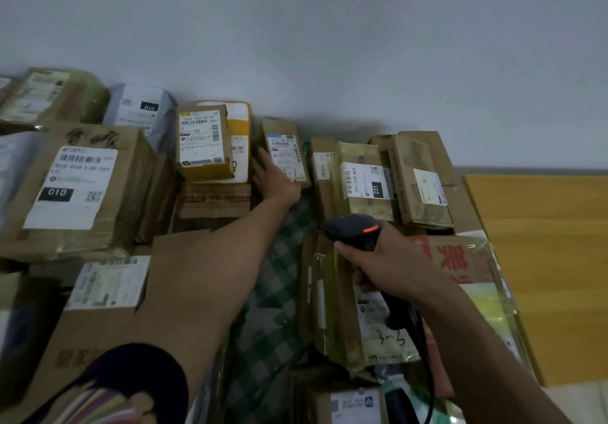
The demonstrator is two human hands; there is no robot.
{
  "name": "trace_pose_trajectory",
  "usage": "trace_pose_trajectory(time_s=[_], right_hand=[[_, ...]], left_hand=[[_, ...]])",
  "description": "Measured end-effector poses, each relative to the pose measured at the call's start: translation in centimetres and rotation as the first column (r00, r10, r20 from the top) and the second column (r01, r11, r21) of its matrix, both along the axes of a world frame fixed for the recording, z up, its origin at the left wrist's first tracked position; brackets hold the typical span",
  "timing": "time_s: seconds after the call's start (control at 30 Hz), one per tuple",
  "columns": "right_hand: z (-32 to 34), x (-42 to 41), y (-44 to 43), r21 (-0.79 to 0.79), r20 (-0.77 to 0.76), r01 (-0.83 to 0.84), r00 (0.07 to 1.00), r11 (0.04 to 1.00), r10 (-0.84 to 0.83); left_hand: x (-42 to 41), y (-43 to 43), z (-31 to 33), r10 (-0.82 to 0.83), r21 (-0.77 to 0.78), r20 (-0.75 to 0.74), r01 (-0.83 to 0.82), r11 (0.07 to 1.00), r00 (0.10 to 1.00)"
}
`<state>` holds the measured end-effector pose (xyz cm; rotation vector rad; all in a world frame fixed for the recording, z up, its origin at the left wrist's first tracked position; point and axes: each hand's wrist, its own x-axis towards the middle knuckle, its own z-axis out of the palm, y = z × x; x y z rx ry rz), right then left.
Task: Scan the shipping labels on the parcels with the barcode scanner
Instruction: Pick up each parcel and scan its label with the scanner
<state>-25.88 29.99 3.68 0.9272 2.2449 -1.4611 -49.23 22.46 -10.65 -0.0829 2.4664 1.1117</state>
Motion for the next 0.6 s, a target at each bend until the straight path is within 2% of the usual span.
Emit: trace_pose_trajectory(time_s=[0.13,0.3,0.33,0.4,0.47,0.6], right_hand=[[0.0,0.0,0.0,0.037,0.023,-0.006,1.0,0.999,0.006],[-0.3,-0.2,0.1,0.047,0.003,-0.005,1.0,0.999,0.005],[-0.5,-0.2,0.2,0.039,-0.012,0.006,1.0,0.999,-0.005],[-0.6,-0.1,0.3,0.016,-0.024,0.012,1.0,1.0,-0.012],[-0.5,0.0,0.3,0.009,-0.036,-0.01,0.999,1.0,0.01],[0.5,-0.1,0.2,0.0,-0.054,-0.006,0.999,1.0,0.006]], left_hand=[[0.1,0.4,-2.0,0.106,0.241,0.2,-0.154,0.958,0.974],[1.5,0.6,-1.4,0.153,0.521,0.363,-0.336,0.785,0.919],[1.5,0.7,-1.2,0.175,0.532,0.376,-0.367,0.763,0.91],[1.3,0.7,-0.7,0.239,0.483,0.348,-0.392,0.783,0.906],[1.1,0.5,-0.4,0.255,0.453,0.332,-0.391,0.801,0.908],[1.6,0.1,0.6,0.275,0.469,0.343,-0.417,0.779,0.898]])
